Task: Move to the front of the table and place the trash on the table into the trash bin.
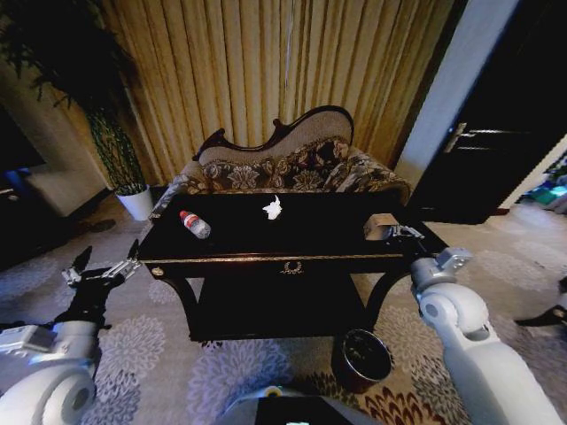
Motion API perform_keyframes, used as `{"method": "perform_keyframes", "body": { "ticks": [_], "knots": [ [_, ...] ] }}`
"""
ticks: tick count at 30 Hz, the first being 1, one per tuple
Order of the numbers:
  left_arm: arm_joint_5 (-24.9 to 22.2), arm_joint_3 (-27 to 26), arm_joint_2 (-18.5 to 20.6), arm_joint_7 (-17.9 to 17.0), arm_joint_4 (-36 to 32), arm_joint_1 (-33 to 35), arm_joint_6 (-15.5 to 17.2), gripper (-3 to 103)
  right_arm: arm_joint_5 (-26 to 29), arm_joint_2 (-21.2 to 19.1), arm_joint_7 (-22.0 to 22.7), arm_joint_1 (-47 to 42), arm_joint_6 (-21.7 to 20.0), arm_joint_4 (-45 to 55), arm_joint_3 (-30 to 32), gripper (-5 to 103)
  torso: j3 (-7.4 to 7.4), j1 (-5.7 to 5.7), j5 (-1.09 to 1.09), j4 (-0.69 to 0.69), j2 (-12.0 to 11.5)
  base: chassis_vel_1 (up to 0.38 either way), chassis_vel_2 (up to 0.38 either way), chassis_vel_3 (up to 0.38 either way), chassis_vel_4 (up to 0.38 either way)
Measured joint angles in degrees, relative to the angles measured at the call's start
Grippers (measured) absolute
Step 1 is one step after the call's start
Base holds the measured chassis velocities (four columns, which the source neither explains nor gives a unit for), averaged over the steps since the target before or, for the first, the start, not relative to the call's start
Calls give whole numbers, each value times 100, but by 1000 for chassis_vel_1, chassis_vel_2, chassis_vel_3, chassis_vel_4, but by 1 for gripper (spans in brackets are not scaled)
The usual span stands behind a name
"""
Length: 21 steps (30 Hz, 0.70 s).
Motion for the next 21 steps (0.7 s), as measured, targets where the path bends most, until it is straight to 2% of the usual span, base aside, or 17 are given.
{"method": "perform_keyframes", "body": {
  "ticks": [21],
  "knots": [
    [10,-3,-47,11,-38,28,0,100,-38,50,9,-42,-34,109,-28,0,1,1,0,0,-1,12,-15,-13,13]
  ]
}}
